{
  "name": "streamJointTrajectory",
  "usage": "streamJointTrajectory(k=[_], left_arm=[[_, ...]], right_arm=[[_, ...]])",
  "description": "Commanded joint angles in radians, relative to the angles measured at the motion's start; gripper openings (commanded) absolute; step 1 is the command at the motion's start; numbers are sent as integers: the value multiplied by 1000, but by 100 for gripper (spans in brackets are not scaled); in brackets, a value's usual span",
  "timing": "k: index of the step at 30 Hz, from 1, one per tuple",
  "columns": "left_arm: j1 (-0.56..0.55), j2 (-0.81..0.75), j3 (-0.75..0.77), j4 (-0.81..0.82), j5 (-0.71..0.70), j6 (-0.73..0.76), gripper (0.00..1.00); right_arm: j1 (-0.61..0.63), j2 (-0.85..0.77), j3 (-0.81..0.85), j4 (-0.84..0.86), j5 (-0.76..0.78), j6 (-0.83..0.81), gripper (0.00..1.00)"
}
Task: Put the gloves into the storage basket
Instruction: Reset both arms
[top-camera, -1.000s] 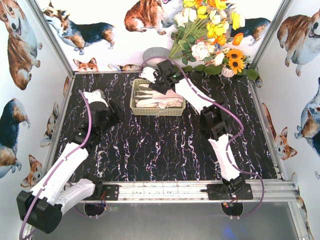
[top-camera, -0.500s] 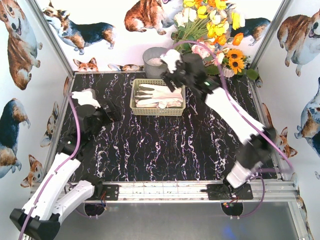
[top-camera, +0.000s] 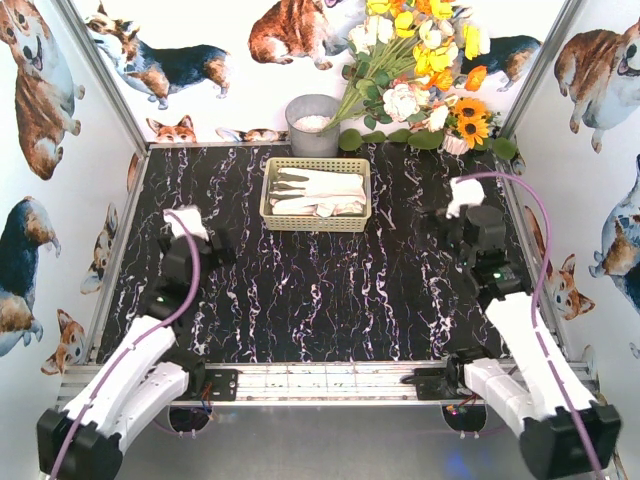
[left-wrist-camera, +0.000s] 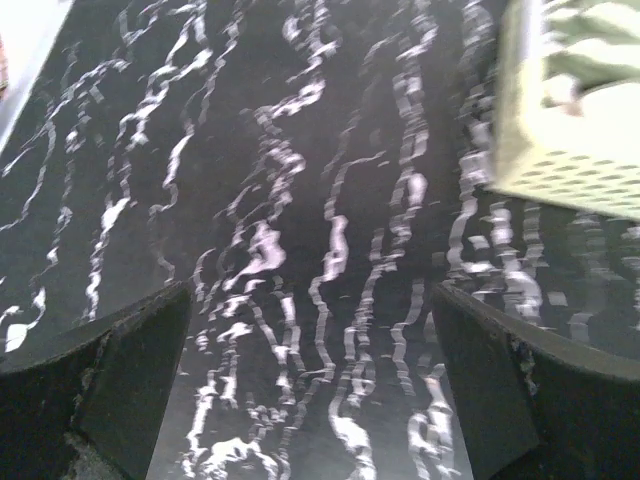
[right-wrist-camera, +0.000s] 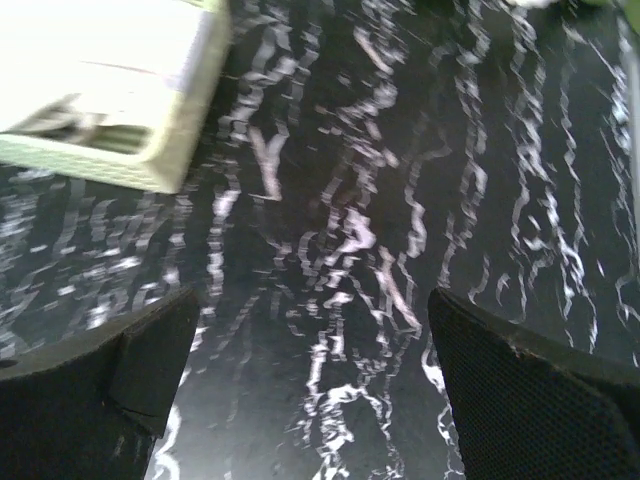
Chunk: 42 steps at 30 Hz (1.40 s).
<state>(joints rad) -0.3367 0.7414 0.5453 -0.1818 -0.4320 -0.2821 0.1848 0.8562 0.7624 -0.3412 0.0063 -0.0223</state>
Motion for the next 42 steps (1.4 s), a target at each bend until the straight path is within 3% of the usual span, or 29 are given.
streamJointTrajectory(k=[1, 4, 7, 13, 17, 19, 23, 24, 26, 27, 29, 32, 36, 39, 42], left_arm=[[47, 13, -180, 309, -130, 91, 100], [70, 41, -309, 568, -138, 165, 100], [116, 106, -350, 727, -98, 255, 100], [218, 347, -446, 1134, 15, 304, 100], [224, 571, -394, 1347, 85, 348, 100], [226, 687, -331, 1345, 96, 374, 100], [259, 825, -313, 1441, 190, 381, 100], [263, 805, -283, 1344, 193, 372, 100], [312, 825, -226, 1267, 214, 323, 100], [326, 820, -221, 1245, 225, 307, 100], [321, 815, -229, 1257, 219, 312, 100], [321, 813, -234, 1266, 223, 311, 100], [321, 813, -232, 1262, 242, 318, 100], [321, 813, -232, 1260, 248, 320, 100], [322, 814, -231, 1259, 248, 320, 100]], right_arm=[[-120, -3, -181, 250, 77, 69, 100], [-149, 7, -329, 494, 139, 60, 100], [-151, 57, -418, 705, 199, 72, 100], [-151, 203, -471, 958, 148, 45, 100], [-151, 312, -453, 1004, 87, 20, 100], [-139, 345, -468, 1014, 36, 6, 100], [-104, 578, -508, 1290, 66, -47, 100], [-107, 640, -495, 1364, 92, -32, 100], [-120, 559, -422, 1094, 114, 7, 100], [-129, 564, -418, 1092, 102, 20, 100], [-129, 624, -454, 1254, 114, 10, 100], [-126, 552, -420, 1084, 89, 8, 100], [-136, 609, -457, 1241, 74, 4, 100], [-157, 605, -414, 1145, 41, 23, 100], [-159, 599, -433, 1178, 35, 18, 100]])
